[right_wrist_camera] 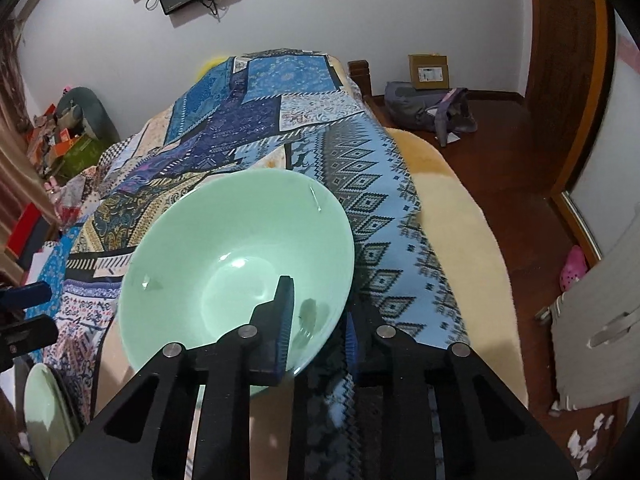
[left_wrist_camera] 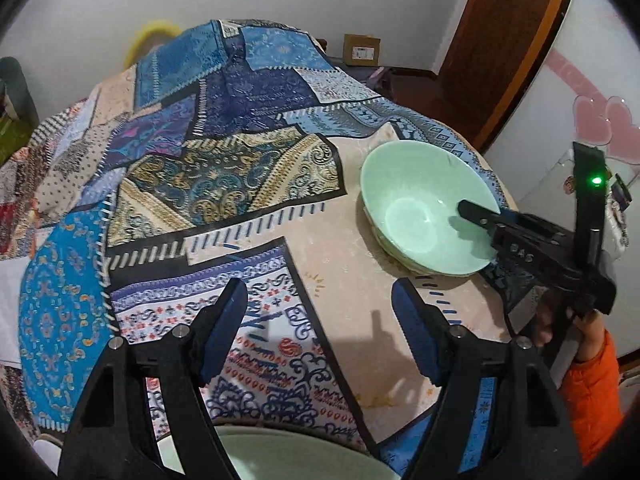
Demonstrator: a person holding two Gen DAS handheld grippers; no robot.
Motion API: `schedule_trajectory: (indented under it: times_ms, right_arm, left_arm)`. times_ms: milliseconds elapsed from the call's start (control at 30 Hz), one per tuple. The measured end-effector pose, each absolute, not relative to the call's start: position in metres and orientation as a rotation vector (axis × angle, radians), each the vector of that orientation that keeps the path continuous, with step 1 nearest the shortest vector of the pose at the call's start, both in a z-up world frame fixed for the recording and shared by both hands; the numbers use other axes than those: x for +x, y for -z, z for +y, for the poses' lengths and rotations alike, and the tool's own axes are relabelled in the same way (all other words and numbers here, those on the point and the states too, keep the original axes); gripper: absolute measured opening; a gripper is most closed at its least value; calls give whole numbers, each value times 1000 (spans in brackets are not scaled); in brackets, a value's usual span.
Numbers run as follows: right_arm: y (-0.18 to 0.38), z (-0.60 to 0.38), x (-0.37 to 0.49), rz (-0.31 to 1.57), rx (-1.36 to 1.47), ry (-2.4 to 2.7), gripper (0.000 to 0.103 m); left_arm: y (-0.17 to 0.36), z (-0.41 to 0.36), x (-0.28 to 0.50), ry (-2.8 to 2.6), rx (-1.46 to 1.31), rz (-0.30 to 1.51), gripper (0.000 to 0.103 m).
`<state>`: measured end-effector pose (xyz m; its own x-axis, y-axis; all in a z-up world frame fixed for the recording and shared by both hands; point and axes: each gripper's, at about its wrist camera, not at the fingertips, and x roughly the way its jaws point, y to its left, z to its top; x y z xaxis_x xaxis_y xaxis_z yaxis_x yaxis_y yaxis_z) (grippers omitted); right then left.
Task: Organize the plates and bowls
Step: 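Grasp the rim of the mint green bowl with both tools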
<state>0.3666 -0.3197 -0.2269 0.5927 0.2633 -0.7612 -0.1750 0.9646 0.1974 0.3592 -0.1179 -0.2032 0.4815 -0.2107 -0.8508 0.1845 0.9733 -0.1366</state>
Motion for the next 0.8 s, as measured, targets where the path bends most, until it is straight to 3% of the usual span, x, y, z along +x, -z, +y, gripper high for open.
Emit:
schedule_trajectory:
  times_ms: [467, 600, 800]
  right_arm:
    - [224, -293, 337, 907, 48, -387, 20]
    - [224, -289, 330, 912, 65, -416, 20]
    - [224, -280, 327, 908, 79, -428, 20]
  left_arm:
    - [223, -126, 367, 241, -45, 1085, 73]
    - [235, -129, 369, 250, -57, 1121, 62]
    - [253, -137, 370, 308, -92, 1194, 34]
